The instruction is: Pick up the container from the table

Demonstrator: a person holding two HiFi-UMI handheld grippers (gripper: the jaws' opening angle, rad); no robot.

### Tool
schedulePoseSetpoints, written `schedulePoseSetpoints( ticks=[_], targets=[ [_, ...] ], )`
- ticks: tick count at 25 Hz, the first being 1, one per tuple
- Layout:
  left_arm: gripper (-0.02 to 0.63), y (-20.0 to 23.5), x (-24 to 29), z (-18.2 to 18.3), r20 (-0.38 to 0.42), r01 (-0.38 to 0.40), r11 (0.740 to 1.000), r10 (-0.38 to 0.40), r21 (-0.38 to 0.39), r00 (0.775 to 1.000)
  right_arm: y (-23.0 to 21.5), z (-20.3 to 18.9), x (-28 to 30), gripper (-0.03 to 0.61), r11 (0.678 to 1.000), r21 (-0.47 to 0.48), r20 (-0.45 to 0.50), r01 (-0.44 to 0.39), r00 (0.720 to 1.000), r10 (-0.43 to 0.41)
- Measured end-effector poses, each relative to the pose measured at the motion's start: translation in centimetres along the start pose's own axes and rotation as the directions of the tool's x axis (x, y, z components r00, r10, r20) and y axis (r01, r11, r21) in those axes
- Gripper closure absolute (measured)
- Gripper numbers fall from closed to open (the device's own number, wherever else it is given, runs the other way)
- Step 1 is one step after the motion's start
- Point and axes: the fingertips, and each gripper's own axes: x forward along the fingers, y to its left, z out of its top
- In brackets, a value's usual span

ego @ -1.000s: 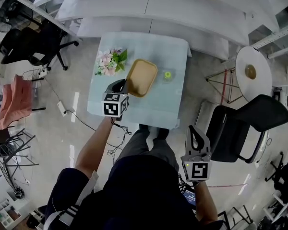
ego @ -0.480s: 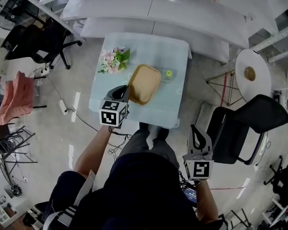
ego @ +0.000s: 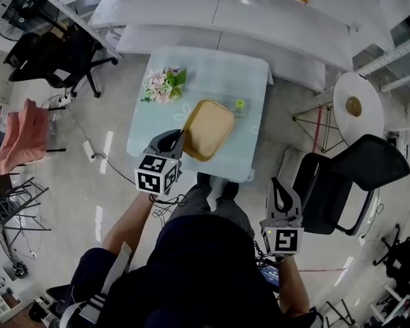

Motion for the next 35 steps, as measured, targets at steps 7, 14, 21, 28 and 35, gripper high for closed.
schedulePoseSetpoints(
  ticks=[7, 14, 21, 28, 35],
  targets=[
    [0.595, -2.1, -3.0, 1.2, 0.076, 0.009, 0.999, -0.012, 0.046, 0.997, 0.2, 0.9, -0.4, 0.575, 1.000, 0.014, 0.040, 0.003, 0.999, -0.004],
    [0.594, -3.3, -5.6, 2.6, 0.201, -0.026, 0.995, 0.006, 0.098, 0.980, 0.5, 1.9, -0.7, 0.575, 0.999, 0.037, 0.080, -0.012, 0.997, 0.009],
    [0.595, -4.0, -7.9, 3.0, 0.282, -0.072, 0.989, 0.034, 0.127, 0.959, 0.8, 2.6, -1.3, 0.575, 0.998, 0.067, 0.106, -0.023, 0.994, 0.016],
    [0.595, -4.9, -9.5, 2.7, 0.328, -0.098, 0.985, 0.047, 0.142, 0.943, 1.2, 3.1, -2.1, 0.575, 0.996, 0.082, 0.122, -0.040, 0.992, 0.030],
    [0.595, -5.4, -11.2, 3.0, 0.430, -0.148, 0.980, 0.078, 0.132, 0.900, 1.6, 4.2, -2.8, 0.575, 0.996, 0.074, 0.167, -0.050, 0.985, 0.037]
  ],
)
